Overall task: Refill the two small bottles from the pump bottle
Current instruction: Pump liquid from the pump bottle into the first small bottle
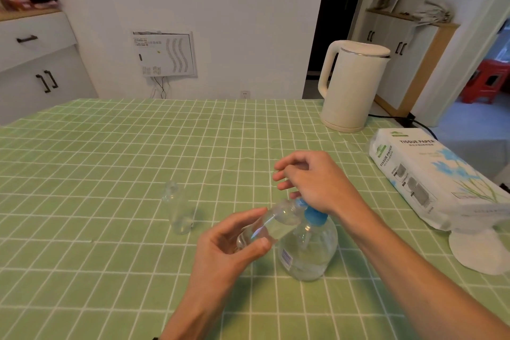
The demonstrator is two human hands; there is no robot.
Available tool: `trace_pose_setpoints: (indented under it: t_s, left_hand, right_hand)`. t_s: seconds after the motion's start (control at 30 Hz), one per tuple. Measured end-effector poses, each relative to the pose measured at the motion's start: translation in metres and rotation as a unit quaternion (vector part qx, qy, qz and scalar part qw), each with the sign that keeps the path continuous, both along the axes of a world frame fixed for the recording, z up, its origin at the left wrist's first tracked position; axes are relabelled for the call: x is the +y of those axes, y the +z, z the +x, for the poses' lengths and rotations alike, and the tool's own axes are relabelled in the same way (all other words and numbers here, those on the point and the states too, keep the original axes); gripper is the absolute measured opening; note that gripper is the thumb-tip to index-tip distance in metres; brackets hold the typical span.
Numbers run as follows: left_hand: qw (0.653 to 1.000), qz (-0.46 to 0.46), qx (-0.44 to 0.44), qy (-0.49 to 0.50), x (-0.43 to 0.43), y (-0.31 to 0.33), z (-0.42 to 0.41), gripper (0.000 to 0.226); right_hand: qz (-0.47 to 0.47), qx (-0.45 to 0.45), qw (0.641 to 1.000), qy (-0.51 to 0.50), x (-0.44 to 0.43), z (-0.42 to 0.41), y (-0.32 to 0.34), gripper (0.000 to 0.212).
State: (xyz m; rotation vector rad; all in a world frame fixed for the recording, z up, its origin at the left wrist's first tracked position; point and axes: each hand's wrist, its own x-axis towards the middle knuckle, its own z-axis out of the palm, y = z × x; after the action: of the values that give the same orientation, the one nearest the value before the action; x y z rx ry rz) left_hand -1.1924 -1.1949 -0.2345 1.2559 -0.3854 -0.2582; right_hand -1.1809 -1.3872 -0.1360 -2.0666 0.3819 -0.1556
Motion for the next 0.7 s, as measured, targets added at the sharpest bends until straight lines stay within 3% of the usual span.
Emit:
trace_pose_setpoints:
  t_s: [0.47, 0.7]
  left_hand:
    - [0.999, -0.02, -0.024, 0.016, -0.0059, 0.0083, -0.0098, 0.053]
    - [0.999, -0.028, -0.023, 0.023, -0.0083, 0.0044, -0.0096, 0.05]
  right_hand:
    - [-0.044, -0.004, 0.999, 0.013, 0.0012, -0.0018, 0.0073, 0.018]
    - [-0.018, -0.005, 1.0, 0.002, -0.0006, -0.0028, 0.0048, 0.022]
